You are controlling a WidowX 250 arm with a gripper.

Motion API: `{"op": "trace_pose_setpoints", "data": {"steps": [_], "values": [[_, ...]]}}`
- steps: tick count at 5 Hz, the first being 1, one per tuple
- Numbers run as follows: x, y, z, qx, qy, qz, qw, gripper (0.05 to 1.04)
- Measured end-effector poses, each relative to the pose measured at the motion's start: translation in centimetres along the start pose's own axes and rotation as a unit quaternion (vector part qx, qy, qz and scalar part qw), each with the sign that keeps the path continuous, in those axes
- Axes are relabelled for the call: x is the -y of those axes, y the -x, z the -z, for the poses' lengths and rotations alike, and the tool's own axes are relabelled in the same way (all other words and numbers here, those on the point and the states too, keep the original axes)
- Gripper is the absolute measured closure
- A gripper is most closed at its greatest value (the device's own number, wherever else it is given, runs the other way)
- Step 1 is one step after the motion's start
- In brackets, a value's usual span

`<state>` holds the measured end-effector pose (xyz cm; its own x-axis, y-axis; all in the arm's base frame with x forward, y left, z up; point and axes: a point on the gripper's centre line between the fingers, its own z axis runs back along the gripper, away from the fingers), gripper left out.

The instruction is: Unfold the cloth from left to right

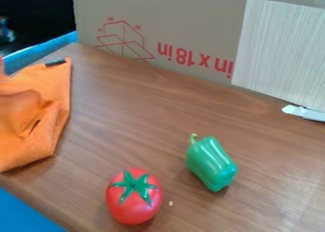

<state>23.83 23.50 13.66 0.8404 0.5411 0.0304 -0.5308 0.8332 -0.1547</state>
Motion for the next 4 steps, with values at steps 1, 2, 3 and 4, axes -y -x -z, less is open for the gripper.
{"op": "trace_pose_setpoints", "data": {"steps": [1, 2, 3, 4], "values": [[4.7, -0.5, -0.5, -0.023, 0.02, -0.009, 0.9995, 1.015], [9.2, -0.9, 2.1, -0.052, 0.005, -0.015, 0.9985, 1.015], [13.5, -1.9, 4.6, -0.074, 0.002, -0.032, 0.9968, 1.015], [16.9, -2.6, 6.2, -0.088, 0.01, -0.05, 0.9948, 1.015]]}}
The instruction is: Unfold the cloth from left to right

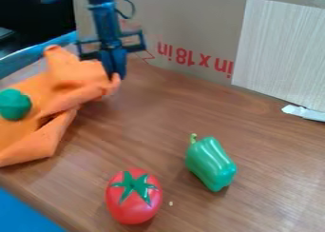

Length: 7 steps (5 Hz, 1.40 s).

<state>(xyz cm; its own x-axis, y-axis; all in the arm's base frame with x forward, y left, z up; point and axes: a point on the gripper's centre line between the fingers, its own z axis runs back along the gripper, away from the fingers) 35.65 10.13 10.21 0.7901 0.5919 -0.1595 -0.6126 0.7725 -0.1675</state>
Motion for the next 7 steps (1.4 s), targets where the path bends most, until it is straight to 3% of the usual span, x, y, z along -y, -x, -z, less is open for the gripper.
{"op": "trace_pose_setpoints", "data": {"steps": [2, 4, 5, 7], "values": [[5.9, -0.5, 0.3, -0.021, 0.043, -0.011, 0.9988, 1.015], [7.9, -0.4, 0.2, -0.049, 0.078, -0.023, 0.9954, 0.987], [8.2, 0.2, 1.8, -0.085, 0.066, 0.005, 0.9941, 0.849], [7.3, 1.4, 4.3, -0.113, 0.062, 0.032, 0.9912, 0.277]]}}
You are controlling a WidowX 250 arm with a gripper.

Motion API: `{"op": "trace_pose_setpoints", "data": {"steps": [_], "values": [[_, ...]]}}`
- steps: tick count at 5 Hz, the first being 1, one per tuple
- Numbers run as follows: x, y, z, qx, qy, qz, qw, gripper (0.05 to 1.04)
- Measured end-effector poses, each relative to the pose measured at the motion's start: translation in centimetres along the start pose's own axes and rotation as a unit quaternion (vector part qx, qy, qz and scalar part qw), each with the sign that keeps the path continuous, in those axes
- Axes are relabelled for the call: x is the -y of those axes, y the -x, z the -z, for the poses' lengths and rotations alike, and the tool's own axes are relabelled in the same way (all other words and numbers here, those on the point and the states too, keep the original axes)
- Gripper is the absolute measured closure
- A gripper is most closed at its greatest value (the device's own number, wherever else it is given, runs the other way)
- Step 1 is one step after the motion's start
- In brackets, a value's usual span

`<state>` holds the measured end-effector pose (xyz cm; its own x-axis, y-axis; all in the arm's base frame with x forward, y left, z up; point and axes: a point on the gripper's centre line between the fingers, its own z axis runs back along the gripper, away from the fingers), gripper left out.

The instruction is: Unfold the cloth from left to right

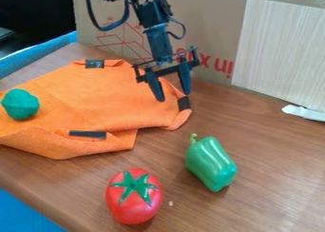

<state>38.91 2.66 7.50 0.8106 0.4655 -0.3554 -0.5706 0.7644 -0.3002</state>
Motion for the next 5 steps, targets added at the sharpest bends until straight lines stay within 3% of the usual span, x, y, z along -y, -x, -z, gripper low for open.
{"op": "trace_pose_setpoints", "data": {"steps": [1, 2, 3, 4, 5], "values": [[0.2, 1.3, -1.2, 0.009, 0.007, 0.024, 0.9996, 0.084], [0.6, 2.9, -2.8, 0.018, 0.018, 0.059, 0.9979, 0.082], [-0.3, 5.2, -6.5, 0.044, 0.031, 0.1, 0.9936, 0.083], [-3.4, 7.8, -10.6, 0.083, 0.029, 0.137, 0.9866, 0.083], [-8.4, 9.8, -14.8, 0.122, 0.054, 0.152, 0.9793, 0.083]]}}
